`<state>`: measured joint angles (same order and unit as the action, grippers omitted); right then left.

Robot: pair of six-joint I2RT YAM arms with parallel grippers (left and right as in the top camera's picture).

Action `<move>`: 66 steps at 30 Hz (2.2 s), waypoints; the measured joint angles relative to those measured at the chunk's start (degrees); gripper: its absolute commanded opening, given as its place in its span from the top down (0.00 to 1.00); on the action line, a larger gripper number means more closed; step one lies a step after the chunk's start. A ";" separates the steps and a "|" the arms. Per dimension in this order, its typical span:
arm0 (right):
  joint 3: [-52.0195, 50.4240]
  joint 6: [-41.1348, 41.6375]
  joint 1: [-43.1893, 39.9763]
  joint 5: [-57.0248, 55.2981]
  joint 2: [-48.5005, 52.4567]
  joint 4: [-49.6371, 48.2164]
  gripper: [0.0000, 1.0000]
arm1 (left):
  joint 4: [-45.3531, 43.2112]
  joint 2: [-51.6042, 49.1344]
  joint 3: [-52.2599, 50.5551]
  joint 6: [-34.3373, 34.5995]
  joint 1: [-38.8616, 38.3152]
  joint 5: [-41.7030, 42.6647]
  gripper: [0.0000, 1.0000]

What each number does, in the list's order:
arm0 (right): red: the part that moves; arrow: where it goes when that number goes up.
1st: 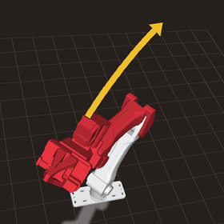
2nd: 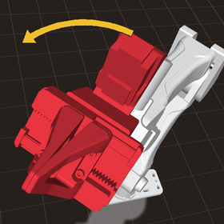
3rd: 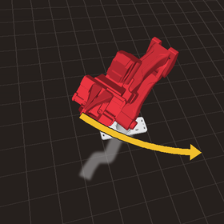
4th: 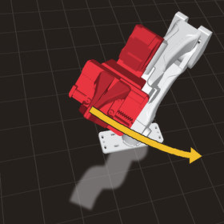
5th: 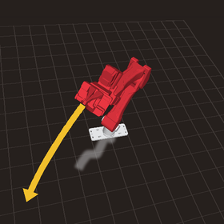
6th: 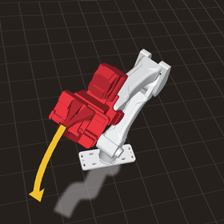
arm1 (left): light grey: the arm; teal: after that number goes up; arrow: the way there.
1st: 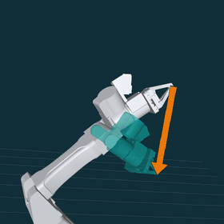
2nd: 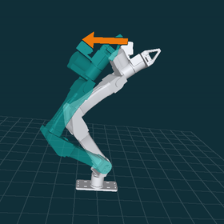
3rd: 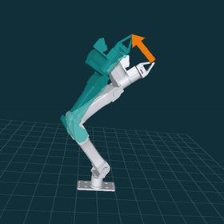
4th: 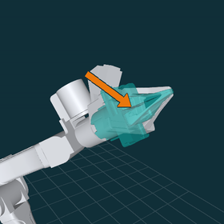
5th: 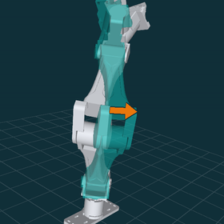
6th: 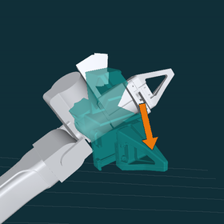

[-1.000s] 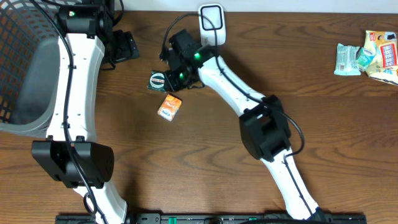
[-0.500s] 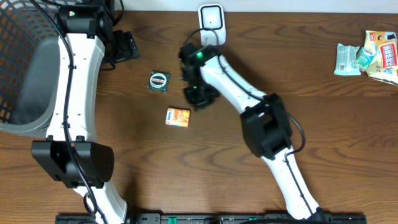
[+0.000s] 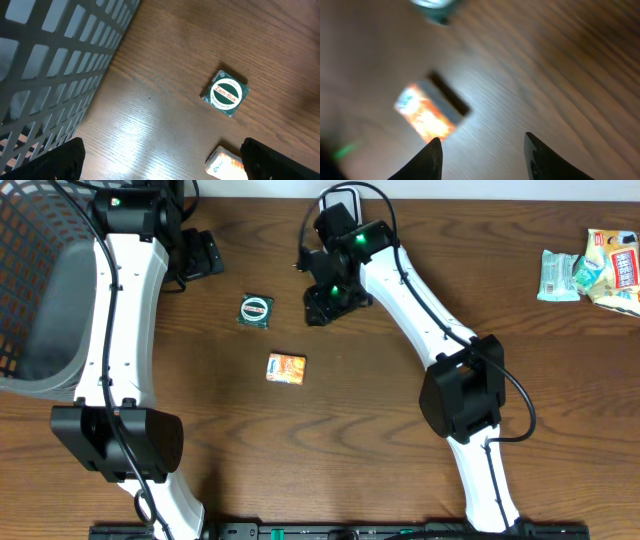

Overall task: Scan the item barcode
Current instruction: 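Lower the right gripper onto the orange packet and grasp it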

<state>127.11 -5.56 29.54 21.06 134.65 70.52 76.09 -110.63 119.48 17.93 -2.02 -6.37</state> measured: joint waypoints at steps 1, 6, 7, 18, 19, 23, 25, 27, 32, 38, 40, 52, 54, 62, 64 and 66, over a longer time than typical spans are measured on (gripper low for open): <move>0.00 -2.38 0.07 2.14 0.02 -0.46 0.47 | -0.02 0.00 0.00 0.00 0.00 0.00 0.02; -1.11 -12.13 1.46 8.00 0.11 -1.70 0.40 | -0.02 0.00 0.00 0.00 0.00 0.00 0.02; -1.79 -12.87 1.73 8.44 0.11 -2.43 0.38 | -0.02 0.00 0.00 0.00 0.00 0.00 0.03; -16.61 -16.76 4.35 12.20 0.94 -15.39 0.37 | 0.00 0.00 0.00 0.00 0.00 0.00 0.02; -18.29 -16.92 4.52 12.79 0.94 -17.35 0.40 | -0.02 0.00 0.00 0.00 0.00 0.00 0.02; -21.88 -17.16 5.51 14.23 0.94 -20.04 0.56 | -0.02 0.00 0.00 0.00 0.00 0.00 0.02; -22.32 -17.46 6.10 14.67 0.94 -20.09 0.51 | -0.02 0.00 0.00 0.00 0.00 0.00 0.02; -22.38 -17.51 6.51 15.19 0.94 -18.91 0.52 | -0.02 0.00 0.00 0.00 0.00 0.00 0.02; -22.23 -14.08 7.04 15.63 0.94 -12.15 0.60 | -0.02 0.00 0.00 0.00 0.00 0.00 0.03; -21.66 -10.67 7.04 14.27 0.94 -4.22 0.55 | -0.02 0.00 0.00 0.00 0.00 0.00 0.02; -20.87 -8.68 7.06 12.87 0.94 -4.76 0.55 | -0.02 0.00 0.00 0.00 0.00 0.00 0.02; -14.29 2.86 7.04 10.03 0.94 -8.20 0.56 | 0.00 0.00 0.00 0.00 0.00 0.00 0.02; -14.29 3.56 7.08 9.64 0.94 -9.09 0.56 | 0.00 0.00 0.00 0.00 0.00 0.00 0.03; -16.13 5.14 8.72 8.83 0.94 -10.54 0.57 | -0.02 0.00 0.00 0.00 0.00 0.00 0.02; -17.07 5.18 9.70 8.81 0.94 -10.60 0.58 | -0.02 0.00 0.00 0.00 0.00 0.00 0.02; -17.59 5.29 10.25 8.72 0.94 -10.80 0.59 | -0.02 0.00 0.00 0.00 0.00 0.00 0.03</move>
<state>109.51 -0.27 39.79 29.78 135.59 59.72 76.07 -110.63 119.48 17.93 -2.02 -6.37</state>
